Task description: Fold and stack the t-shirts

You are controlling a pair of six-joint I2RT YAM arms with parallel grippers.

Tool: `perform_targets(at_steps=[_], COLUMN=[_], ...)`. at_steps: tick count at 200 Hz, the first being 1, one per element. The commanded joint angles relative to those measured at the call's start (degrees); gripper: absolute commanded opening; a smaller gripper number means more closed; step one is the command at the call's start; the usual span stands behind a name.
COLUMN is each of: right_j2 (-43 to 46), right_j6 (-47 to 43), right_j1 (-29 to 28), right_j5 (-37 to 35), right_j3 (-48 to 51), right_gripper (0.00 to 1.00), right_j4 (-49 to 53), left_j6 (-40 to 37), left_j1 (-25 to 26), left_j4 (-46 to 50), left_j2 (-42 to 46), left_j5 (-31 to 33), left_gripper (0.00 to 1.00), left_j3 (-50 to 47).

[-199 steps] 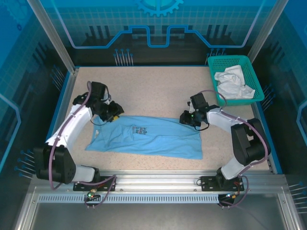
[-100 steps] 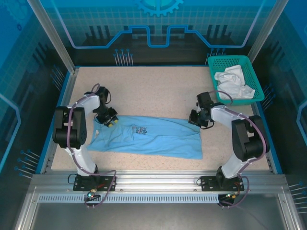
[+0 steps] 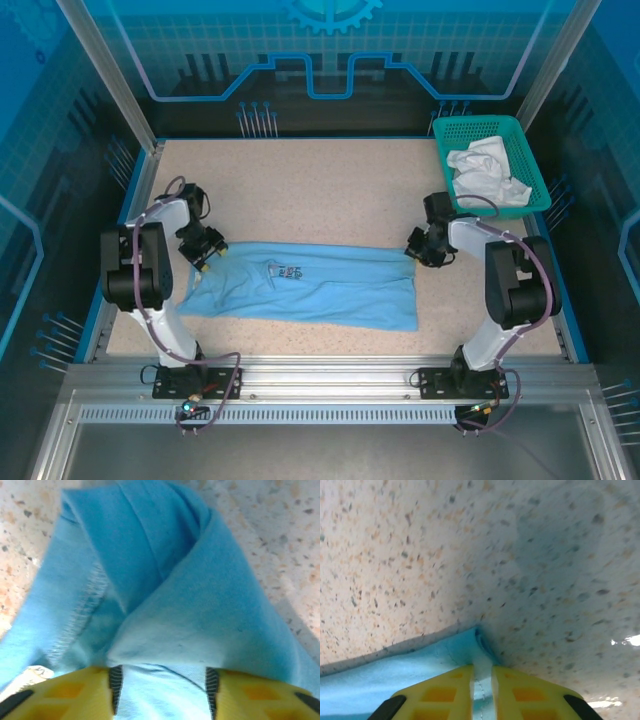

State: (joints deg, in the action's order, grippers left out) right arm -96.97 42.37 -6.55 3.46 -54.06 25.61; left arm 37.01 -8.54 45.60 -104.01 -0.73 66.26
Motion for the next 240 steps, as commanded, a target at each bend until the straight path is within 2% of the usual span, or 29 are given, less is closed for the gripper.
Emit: perform_targets(at_steps=[1, 11, 26, 57, 72, 90, 104, 121, 142, 172, 186, 198, 206, 221, 240], right_j2=[5.1, 8.3, 12.4, 12.2, 9.7, 5.6, 1.9, -1.3, -0.9, 1.8, 3.5, 6.1, 8.4, 12.6, 15.7], right_j6=[-0.5, -1.5, -2.5, -2.3, -1.3, -0.2, 0.0, 0.8, 2.8, 3.5, 3.0, 2.9, 2.7, 2.4, 1.3], right_j1=[0.0, -1.3, -4.9, -14.4, -17.1, -17.3, -16.3, -14.2, -10.2, -7.4, -7.9, -8.9, -10.2, -13.8, -19.4], right_j5=[-1.0, -1.1, -1.3, -0.8, -1.2, -1.6, -0.9, 0.4, 3.7, 6.6, 7.7, 8.0, 7.8, 5.4, 2.9], right_j3=[1.1, 1.7, 2.6, 2.2, 2.6, 2.8, 2.5, 2.7, 7.1, 9.9, 9.7, 9.6, 9.6, 9.2, 8.5], right_gripper=[0.24, 0.26, 0.29, 0.29, 0.28, 0.26, 0.25, 0.25, 0.26, 0.29, 0.3, 0.32, 0.33, 0.46, 0.49], right_j4=[-1.6, -2.5, -3.3, -1.8, -2.7, -2.9, -2.7, -2.0, -4.3, -6.5, -6.8, -7.3, -7.7, -8.0, -8.3], left_j6=[-0.4, -0.7, -1.3, 0.8, 2.6, 4.5, 5.2, 5.6, 7.1, 7.7, 6.7, 5.8, 5.4, 5.4, 6.5], left_j1=[-0.7, -0.2, 1.5, 8.9, 12.7, 14.2, 13.8, 12.1, 9.0, 8.1, 7.9, 7.9, 7.9, 8.5, 10.5], left_j4=[0.3, 0.6, 2.3, 0.0, -3.4, -6.4, -8.7, -8.3, -7.4, -5.4, -4.7, -3.4, -2.6, -1.4, -1.0], left_j2=[5.9, 8.2, 10.9, 14.8, 14.8, 12.0, 8.6, 5.1, 6.0, 12.8, 14.6, 15.9, 17.0, 19.4, 22.6], left_j5=[-3.7, -4.5, -5.2, -9.2, -10.3, -9.9, -9.5, -5.9, -0.8, 5.2, 3.3, 1.1, -0.5, -4.1, -7.2], left_gripper=[0.63, 0.69, 0.69, 0.49, 0.47, 0.45, 0.44, 0.44, 0.5, 0.69, 0.81, 0.87, 0.89, 0.89, 0.89], left_j3=[3.1, 4.3, 6.0, 1.2, -2.7, -6.8, -9.2, -10.7, -12.7, -12.4, -10.4, -8.3, -7.2, -6.5, -7.9])
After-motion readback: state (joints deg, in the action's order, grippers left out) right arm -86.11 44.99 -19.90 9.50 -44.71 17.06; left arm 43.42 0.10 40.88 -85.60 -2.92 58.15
